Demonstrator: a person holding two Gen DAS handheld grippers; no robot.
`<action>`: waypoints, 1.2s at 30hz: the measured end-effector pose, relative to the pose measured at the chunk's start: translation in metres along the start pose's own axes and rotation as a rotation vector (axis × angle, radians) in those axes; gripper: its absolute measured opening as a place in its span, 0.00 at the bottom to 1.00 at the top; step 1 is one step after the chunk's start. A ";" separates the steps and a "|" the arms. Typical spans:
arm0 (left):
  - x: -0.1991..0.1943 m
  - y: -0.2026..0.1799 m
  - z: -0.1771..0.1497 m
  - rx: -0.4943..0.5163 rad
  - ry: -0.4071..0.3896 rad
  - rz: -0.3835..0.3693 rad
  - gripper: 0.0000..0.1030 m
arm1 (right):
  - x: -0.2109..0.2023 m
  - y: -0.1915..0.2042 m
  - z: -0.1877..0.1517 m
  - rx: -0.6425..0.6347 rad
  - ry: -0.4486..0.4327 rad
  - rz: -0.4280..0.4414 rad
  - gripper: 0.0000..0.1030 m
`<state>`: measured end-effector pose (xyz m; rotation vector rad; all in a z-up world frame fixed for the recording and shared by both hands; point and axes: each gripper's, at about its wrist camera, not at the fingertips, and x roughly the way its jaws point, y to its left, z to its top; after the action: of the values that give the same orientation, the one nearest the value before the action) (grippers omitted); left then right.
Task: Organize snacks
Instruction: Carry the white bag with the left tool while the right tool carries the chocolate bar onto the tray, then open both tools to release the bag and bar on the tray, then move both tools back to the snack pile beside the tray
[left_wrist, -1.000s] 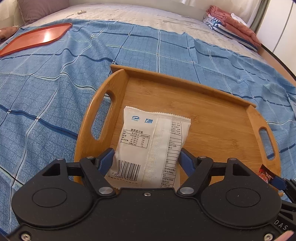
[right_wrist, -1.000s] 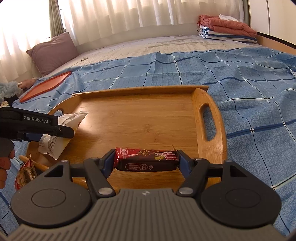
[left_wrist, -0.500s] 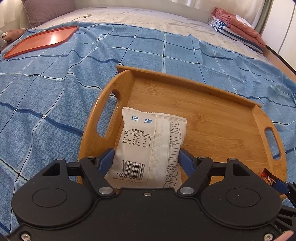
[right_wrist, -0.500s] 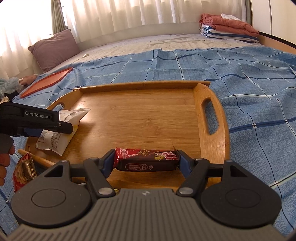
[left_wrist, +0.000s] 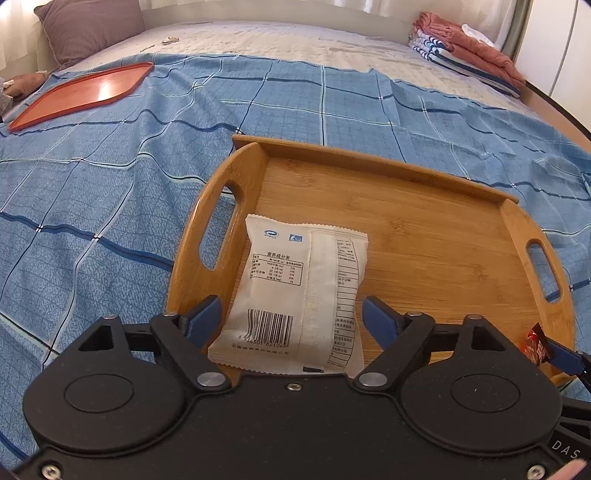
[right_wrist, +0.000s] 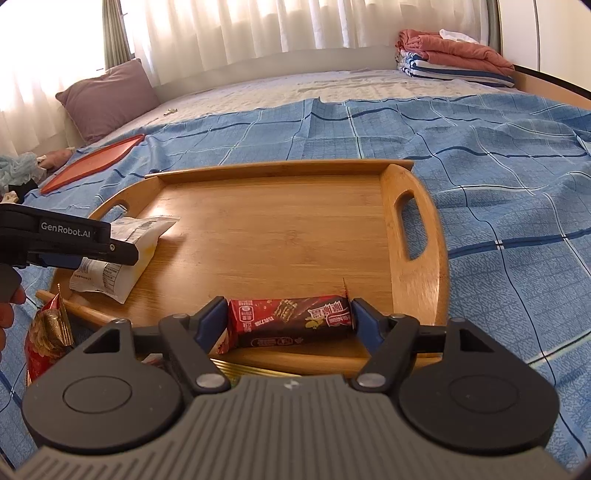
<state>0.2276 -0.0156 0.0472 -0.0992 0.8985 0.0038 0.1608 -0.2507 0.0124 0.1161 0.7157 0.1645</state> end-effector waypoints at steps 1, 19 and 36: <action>-0.002 0.000 0.000 0.000 -0.004 0.001 0.83 | -0.001 0.000 0.000 0.001 0.001 0.001 0.79; -0.061 0.012 -0.023 0.057 -0.101 -0.108 0.94 | -0.043 0.008 -0.004 -0.006 -0.096 0.003 0.94; -0.102 0.033 -0.102 0.137 -0.221 -0.173 0.98 | -0.092 0.039 -0.055 -0.112 -0.198 -0.017 1.00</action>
<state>0.0833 0.0124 0.0609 -0.0475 0.6654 -0.2045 0.0514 -0.2269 0.0368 0.0183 0.5092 0.1738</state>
